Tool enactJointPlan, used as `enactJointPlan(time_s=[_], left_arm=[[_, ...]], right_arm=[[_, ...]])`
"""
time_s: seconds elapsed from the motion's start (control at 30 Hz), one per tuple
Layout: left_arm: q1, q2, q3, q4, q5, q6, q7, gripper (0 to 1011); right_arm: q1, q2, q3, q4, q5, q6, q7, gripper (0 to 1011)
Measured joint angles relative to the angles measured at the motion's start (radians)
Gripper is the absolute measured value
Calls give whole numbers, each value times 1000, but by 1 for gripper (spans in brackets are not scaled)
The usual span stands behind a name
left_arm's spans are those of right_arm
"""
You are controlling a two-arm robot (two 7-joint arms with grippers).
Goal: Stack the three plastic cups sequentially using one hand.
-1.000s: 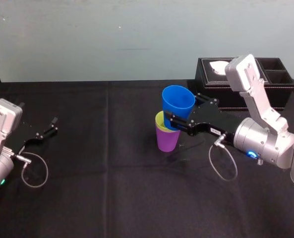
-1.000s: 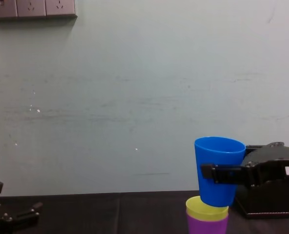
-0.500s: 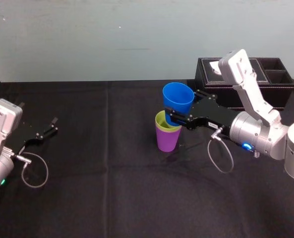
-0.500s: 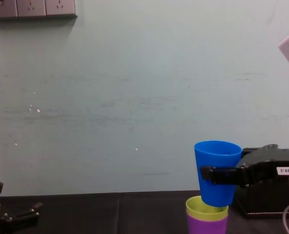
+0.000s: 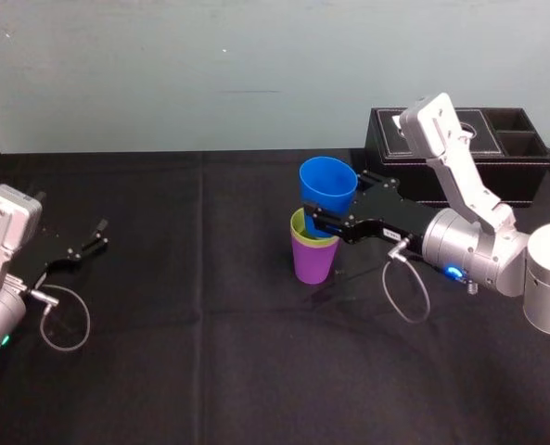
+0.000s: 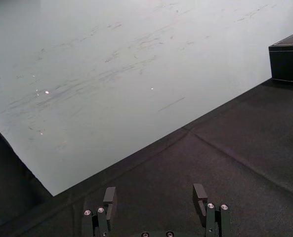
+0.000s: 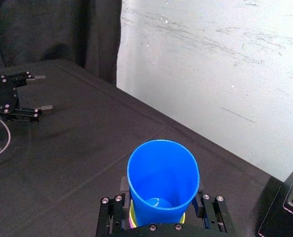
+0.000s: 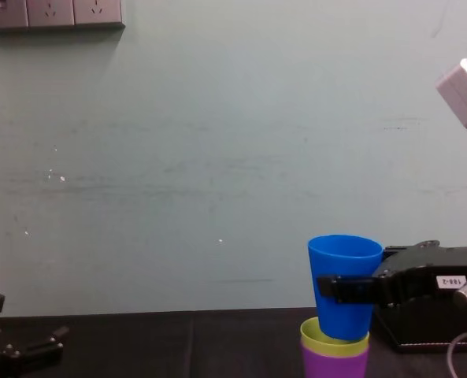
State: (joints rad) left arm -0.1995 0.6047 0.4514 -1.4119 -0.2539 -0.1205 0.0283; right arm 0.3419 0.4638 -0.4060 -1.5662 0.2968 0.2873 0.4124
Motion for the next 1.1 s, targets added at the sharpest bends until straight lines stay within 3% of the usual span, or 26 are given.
enactJointPlan(time_s=[1.1], left_arm=[[0,0,0,0,0,0,0,1010]], right_arm=[[16,-33,-14,72,-17,-29,6,718]])
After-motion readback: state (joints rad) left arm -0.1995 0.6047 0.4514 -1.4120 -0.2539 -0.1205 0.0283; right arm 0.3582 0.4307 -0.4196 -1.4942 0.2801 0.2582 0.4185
